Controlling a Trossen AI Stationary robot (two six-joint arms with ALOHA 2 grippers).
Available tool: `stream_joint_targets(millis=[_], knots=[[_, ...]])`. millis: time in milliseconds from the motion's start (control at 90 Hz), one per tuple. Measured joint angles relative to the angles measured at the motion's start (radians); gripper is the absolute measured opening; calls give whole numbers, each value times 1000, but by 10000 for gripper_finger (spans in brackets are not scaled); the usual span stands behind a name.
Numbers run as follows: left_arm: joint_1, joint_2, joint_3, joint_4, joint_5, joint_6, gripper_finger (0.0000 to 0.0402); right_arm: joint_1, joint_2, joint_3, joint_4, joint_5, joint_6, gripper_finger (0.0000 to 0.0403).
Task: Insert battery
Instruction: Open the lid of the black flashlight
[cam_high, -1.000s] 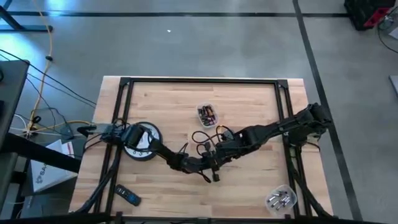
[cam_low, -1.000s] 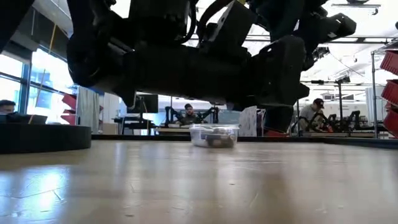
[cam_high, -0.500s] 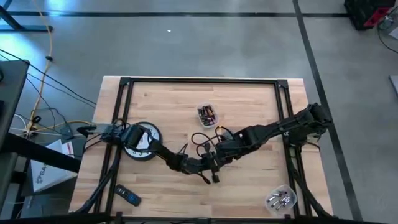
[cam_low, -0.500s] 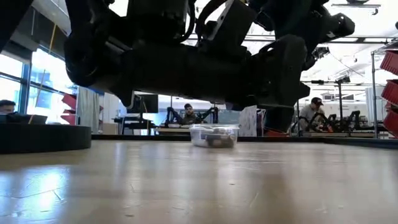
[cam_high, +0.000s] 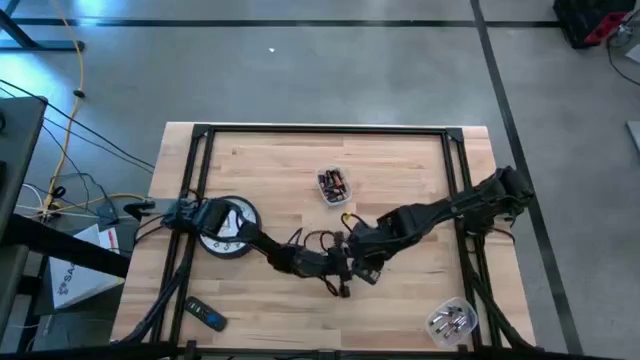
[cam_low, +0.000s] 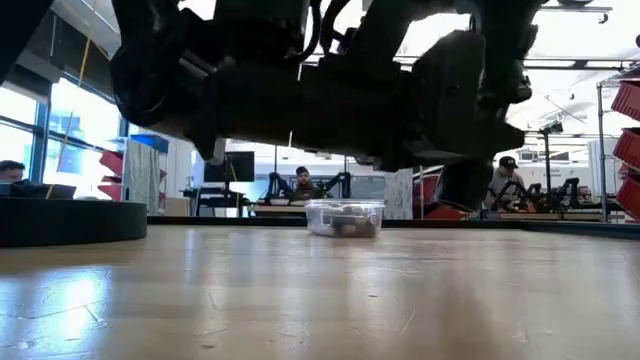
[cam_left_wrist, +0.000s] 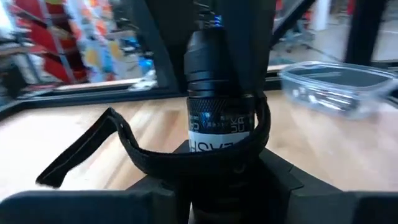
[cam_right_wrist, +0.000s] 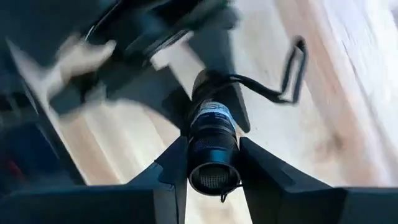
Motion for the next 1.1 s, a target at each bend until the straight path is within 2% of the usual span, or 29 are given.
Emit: stream_joint_targets(millis=[167,344,500,644,744,856,967,1100], knots=[[24,-36,0,-101,196,-48,97,61,4,0,8,41,-314,87],[51,-54,4,-188,373,-130,97,134,5,0,30,136,-680,87],[75,-54,2,-253,555,-202,97,196,8,0,16,284,-1022,85],[74,-49,1,-264,680,-248,97,221,26,0,21,451,-1224,85],[76,-51,2,-271,669,-249,97,234,34,0,33,499,-1268,86],[77,-50,0,-283,620,-239,97,232,36,0,33,422,-1186,86],[75,-50,2,-295,477,-216,97,221,36,0,39,404,-999,87],[71,-58,1,-292,242,-169,99,180,33,0,26,384,-801,87]])
